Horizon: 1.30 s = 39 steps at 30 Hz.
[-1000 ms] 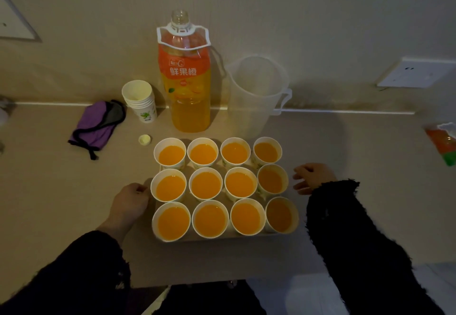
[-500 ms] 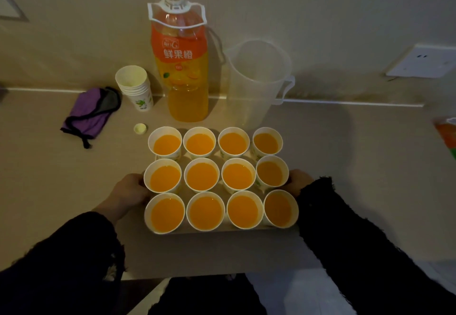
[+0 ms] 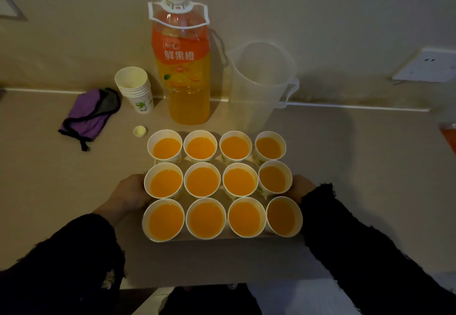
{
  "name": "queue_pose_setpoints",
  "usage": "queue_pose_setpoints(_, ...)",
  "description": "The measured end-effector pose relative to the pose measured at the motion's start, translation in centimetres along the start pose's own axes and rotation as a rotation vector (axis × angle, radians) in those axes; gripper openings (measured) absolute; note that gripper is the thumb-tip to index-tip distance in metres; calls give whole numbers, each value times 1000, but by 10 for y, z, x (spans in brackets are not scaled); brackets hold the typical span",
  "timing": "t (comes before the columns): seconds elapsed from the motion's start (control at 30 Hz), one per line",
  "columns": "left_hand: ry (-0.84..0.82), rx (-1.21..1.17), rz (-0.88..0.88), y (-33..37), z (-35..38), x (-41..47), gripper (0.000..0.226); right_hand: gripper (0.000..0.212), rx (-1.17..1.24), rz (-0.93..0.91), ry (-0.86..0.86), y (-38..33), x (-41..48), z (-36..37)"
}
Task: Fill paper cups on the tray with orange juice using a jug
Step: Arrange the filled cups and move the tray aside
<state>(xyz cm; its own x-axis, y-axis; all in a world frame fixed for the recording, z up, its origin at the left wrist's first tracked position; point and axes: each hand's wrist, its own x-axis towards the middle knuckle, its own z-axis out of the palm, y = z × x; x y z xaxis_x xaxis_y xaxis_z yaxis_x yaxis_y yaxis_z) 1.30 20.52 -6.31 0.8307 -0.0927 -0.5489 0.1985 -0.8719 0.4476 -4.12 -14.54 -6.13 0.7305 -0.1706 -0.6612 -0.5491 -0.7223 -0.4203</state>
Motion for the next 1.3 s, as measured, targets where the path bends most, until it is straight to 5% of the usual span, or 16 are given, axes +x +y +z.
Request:
queue_pose_setpoints(0.43,-131,-118,20,-21,-6,9,16,19,13,-1,1,0,-4,0)
queue_pose_setpoints(0.8,-70,-104,94,-28,-3,13,7,17,71,67,13,-7,-7,-1)
queue_pose_setpoints(0.93,-111,-140,92,-33,-6,12,63,17,74,84,-2,-8,-8,-1)
queue_pose_setpoints(1.17,51,-239,348,-33,4,-1,72,21,83,83,24,-9,-9,-1)
queue_pose_setpoints(1.3,105,-189,333,-21,8,-6,60,19,72,72,18,-11,-11,-2)
